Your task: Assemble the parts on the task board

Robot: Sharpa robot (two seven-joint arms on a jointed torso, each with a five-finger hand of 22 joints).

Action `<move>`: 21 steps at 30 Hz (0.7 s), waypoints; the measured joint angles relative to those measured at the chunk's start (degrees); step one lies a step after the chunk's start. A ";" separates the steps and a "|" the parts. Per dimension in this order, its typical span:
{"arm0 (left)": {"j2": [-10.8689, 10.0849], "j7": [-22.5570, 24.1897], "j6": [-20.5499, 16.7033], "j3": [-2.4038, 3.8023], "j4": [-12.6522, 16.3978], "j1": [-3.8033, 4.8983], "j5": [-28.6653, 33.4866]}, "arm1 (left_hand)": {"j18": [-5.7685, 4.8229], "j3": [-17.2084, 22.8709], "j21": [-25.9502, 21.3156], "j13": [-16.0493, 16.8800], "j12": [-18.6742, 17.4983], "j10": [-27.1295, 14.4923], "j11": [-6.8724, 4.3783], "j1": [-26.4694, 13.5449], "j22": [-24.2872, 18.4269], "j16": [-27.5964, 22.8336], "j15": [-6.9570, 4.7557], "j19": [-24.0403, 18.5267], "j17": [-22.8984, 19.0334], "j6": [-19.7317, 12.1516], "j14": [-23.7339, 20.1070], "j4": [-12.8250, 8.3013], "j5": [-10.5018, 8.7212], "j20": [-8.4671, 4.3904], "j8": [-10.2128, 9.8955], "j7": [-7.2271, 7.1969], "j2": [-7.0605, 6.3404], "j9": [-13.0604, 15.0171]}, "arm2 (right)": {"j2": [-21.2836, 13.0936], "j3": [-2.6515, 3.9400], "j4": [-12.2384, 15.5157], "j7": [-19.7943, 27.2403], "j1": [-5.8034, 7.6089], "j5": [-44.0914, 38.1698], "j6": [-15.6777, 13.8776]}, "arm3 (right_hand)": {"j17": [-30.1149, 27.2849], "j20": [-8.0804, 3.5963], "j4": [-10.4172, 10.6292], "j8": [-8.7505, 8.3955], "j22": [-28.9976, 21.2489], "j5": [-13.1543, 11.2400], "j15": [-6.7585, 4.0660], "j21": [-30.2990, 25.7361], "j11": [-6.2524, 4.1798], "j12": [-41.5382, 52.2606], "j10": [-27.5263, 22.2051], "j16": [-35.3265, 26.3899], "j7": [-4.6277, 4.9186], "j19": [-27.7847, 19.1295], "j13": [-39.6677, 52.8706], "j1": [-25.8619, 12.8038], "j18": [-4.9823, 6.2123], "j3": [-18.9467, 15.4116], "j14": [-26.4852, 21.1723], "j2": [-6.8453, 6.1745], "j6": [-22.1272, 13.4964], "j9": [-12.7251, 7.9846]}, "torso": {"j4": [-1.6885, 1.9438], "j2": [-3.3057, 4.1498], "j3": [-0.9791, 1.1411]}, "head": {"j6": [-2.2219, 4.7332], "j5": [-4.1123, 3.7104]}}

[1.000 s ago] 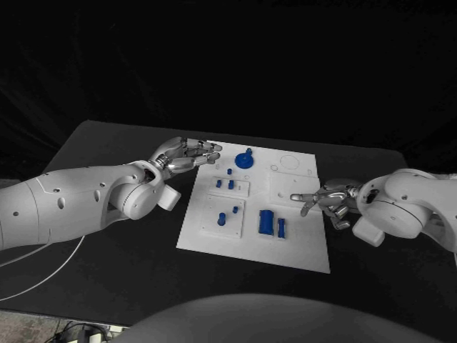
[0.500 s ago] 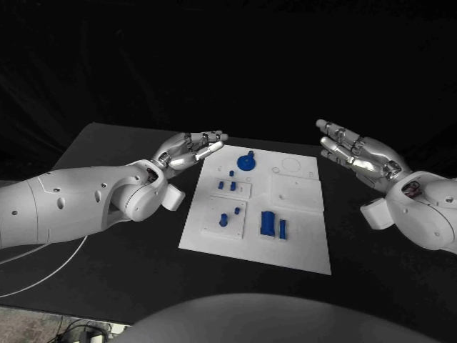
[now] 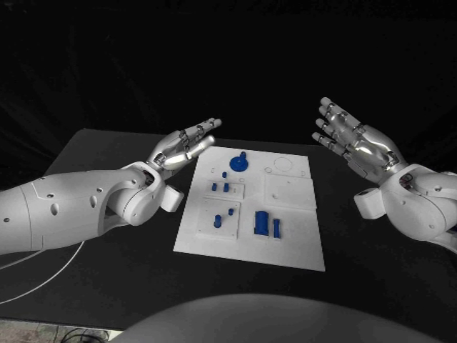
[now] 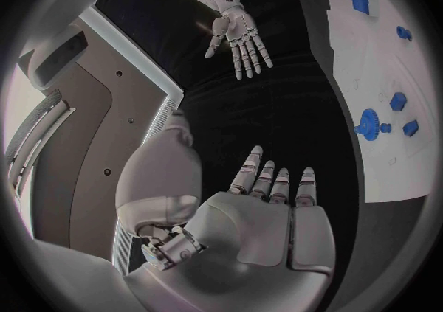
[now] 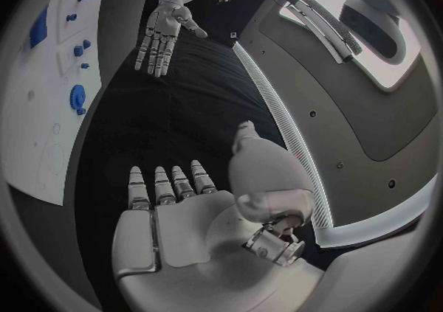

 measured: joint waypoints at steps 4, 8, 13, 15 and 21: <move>0.01 -0.25 -0.33 0.67 -0.01 -0.29 0.15 | -4.30 5.86 0.00 -0.18 -6.88 -0.37 0.20 -24.99 -0.03 0.00 0.00 -0.13 0.00 -10.95 0.00 -6.25 -0.32 -7.22 -0.26 -0.36 6.83 -0.02 | 0.53 0.68 -0.17 -0.16 -0.44 0.14 -0.51 | 0.00 -7.17 -6.21 -0.10 0.00 -0.33 -0.17 0.00 0.82 0.00 0.03 0.00 6.65 0.00 0.00 -24.68 -4.46 6.90 0.00 -2.44 -6.66 -0.37 | 0.02 0.00 0.02 | 0.40 -0.01; 0.69 -0.60 -1.70 2.26 0.25 -1.04 0.66 | -4.30 6.13 0.00 -0.25 -8.68 -0.37 0.20 -35.75 -0.04 0.00 0.00 -0.12 0.01 -17.25 0.00 -11.43 -0.32 -8.35 -0.26 -0.33 7.55 -0.03 | 2.06 2.16 -0.77 -0.22 -1.72 0.66 -1.99 | 0.00 -8.16 -11.02 -0.10 0.01 -0.34 -0.16 0.00 0.82 0.00 0.03 0.00 7.41 -0.02 0.01 -35.33 -4.46 7.91 0.00 -2.51 -7.41 -0.41 | 0.09 -0.02 0.15 | 1.65 -0.44; 2.26 -1.49 -6.23 5.77 1.04 -2.78 2.42 | -4.30 6.08 0.00 -0.28 -8.68 -0.37 0.20 -44.60 -0.04 0.00 0.01 -0.12 0.01 -19.87 0.00 -11.47 -0.32 -8.35 -0.26 -0.38 7.58 -0.04 | 5.56 5.54 -2.17 -0.30 -4.54 2.19 -6.62 | 0.01 -8.16 -11.02 -0.10 0.01 -0.34 -0.16 0.00 0.82 0.00 0.04 0.00 7.41 -0.02 0.01 -43.75 -4.45 7.91 0.00 -2.56 -7.41 -0.43 | 0.33 -0.12 0.47 | 4.60 -1.38; 2.94 -1.92 -8.64 7.33 1.37 -3.56 3.38 | -4.30 6.08 0.00 -0.29 -8.68 -0.37 0.20 -45.22 -0.04 0.00 0.00 -0.12 0.01 -19.87 0.00 -11.47 -0.32 -8.35 -0.26 -0.38 7.65 -0.04 | 7.12 6.95 -2.78 -0.31 -5.81 3.02 -9.02 | 0.02 -8.16 -11.02 -0.10 0.02 -0.34 -0.16 0.01 0.82 0.00 0.04 0.00 7.41 -0.02 0.02 -44.68 -4.45 7.91 0.00 -2.54 -7.41 -0.43 | 0.47 -0.18 0.66 | 6.28 -1.96; 4.89 -3.54 -17.57 11.27 2.41 -5.65 7.17 | -4.29 6.08 0.00 -0.30 -8.68 -0.37 0.20 -45.27 -0.04 0.00 0.01 -0.12 0.02 -19.87 0.00 -11.47 -0.32 -8.35 -0.26 -0.38 7.60 -0.04 | 11.69 10.96 -4.62 -0.37 -9.51 6.42 -18.26 | 0.03 -8.15 -11.02 -0.10 0.03 -0.33 -0.16 0.01 0.82 0.00 0.04 0.00 7.41 -0.02 0.03 -44.82 -4.45 7.91 0.00 -2.55 -7.41 -0.43 | 0.90 -0.36 1.26 | 11.31 -3.55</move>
